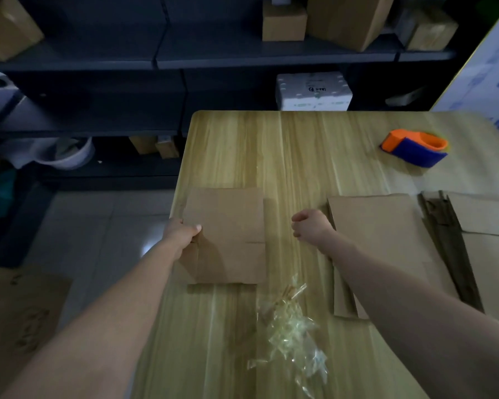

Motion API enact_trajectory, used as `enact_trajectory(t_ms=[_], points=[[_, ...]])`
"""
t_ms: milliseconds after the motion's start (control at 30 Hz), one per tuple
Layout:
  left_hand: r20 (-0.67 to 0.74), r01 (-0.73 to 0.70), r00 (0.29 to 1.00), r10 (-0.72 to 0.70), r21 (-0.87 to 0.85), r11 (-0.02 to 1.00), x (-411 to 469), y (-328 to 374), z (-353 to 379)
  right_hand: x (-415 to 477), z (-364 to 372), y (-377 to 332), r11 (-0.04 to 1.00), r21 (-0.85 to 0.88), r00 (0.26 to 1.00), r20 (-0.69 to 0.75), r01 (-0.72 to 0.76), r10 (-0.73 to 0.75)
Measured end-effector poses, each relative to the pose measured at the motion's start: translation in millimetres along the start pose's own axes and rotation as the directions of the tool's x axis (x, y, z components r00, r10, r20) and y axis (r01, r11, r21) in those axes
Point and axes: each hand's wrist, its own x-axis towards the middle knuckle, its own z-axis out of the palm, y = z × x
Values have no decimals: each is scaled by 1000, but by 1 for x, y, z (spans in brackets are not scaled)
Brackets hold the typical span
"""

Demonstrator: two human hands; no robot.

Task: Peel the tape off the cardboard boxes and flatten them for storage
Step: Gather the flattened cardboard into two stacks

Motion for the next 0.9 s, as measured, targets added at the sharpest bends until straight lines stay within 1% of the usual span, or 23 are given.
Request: enact_trajectory(t_ms=[100,233,300,333,400,433,467,500,567,600,667,767,800,833,900], points=[[20,-31,999,30,93,995,-4,6,3,0,0,4,1000,-11,1000,2,12,-12],[94,44,994,-53,92,995,-8,11,6,-2,-5,8,999,-28,999,-40,31,-32],[53,52,997,-60,144,988,-10,9,9,-5,-10,9,998,-41,997,-57,44,-46],[11,49,999,-51,177,983,-13,9,12,-7,-14,11,997,-48,996,-67,53,-57],[-103,63,994,-33,305,950,-17,12,19,-11,-22,14,995,-63,993,-83,74,-79],[-158,79,987,-18,388,918,-21,17,23,-14,-28,15,994,-72,991,-98,84,-90],[-208,84,978,16,460,884,-28,24,27,-16,-34,18,993,-76,987,-123,95,-104],[-251,62,964,82,518,853,-37,31,32,-19,-42,20,991,-79,981,-154,107,-119],[-310,-41,911,273,589,807,-55,46,46,-26,-62,25,985,-107,964,-216,135,-155],[-312,-103,882,354,605,789,-65,54,56,-30,-73,29,981,-128,956,-238,144,-171],[-236,-234,859,454,609,758,-85,68,84,-38,-98,39,977,-153,943,-279,145,-184],[-25,-423,864,503,505,752,-116,86,142,-50,-143,63,980,-170,921,-356,99,-155],[53,-453,872,487,464,761,-127,89,163,-52,-159,74,982,-176,914,-380,76,-139],[137,-449,890,435,430,783,-137,90,185,-55,-176,87,983,-177,909,-401,48,-117],[280,-370,919,276,377,849,-149,82,225,-58,-212,115,986,-168,901,-429,-15,-59]])
